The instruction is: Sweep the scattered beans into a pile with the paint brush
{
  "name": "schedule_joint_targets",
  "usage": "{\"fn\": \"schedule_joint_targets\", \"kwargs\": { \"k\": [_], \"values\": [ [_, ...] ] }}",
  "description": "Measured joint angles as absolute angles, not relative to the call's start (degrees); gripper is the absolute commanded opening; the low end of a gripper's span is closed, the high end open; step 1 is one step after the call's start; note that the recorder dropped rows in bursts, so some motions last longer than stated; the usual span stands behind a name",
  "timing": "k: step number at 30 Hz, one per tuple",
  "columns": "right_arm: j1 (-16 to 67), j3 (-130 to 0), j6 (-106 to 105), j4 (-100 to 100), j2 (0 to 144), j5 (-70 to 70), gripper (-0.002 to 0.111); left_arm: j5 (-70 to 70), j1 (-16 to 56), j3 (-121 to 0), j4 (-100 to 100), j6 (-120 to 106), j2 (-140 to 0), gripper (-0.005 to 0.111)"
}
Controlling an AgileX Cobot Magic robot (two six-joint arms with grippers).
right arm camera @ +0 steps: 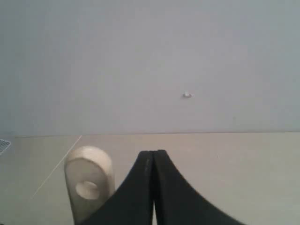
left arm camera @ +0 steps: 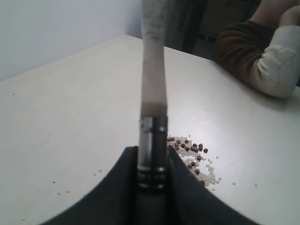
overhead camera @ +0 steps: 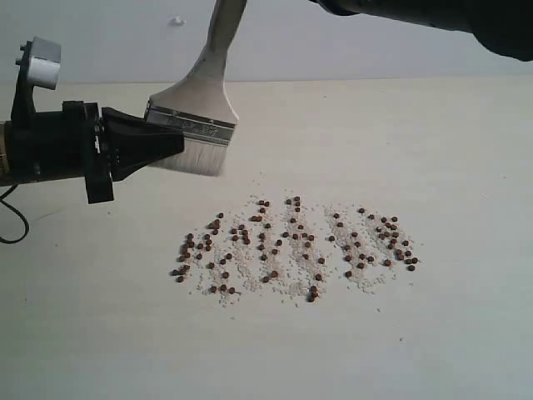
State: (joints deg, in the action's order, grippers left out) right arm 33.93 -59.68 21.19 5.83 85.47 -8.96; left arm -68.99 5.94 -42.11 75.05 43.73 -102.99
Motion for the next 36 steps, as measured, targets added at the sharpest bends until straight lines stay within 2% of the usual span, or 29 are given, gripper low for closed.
{"fn": "schedule_joint_targets", "kwargs": {
  "k": [23,36],
  "values": [
    [34.6,-59.7,22.6,5.7,85.5,-9.5,0.0,-69.0,5.9,-42.1,75.0,43.6,-103.0,0.0],
    [35.2,-59.7,22.7,-2.4,85.5,-9.8,0.0,-69.0,5.9,-42.1,75.0,43.6,-103.0,0.0]
  ]
}}
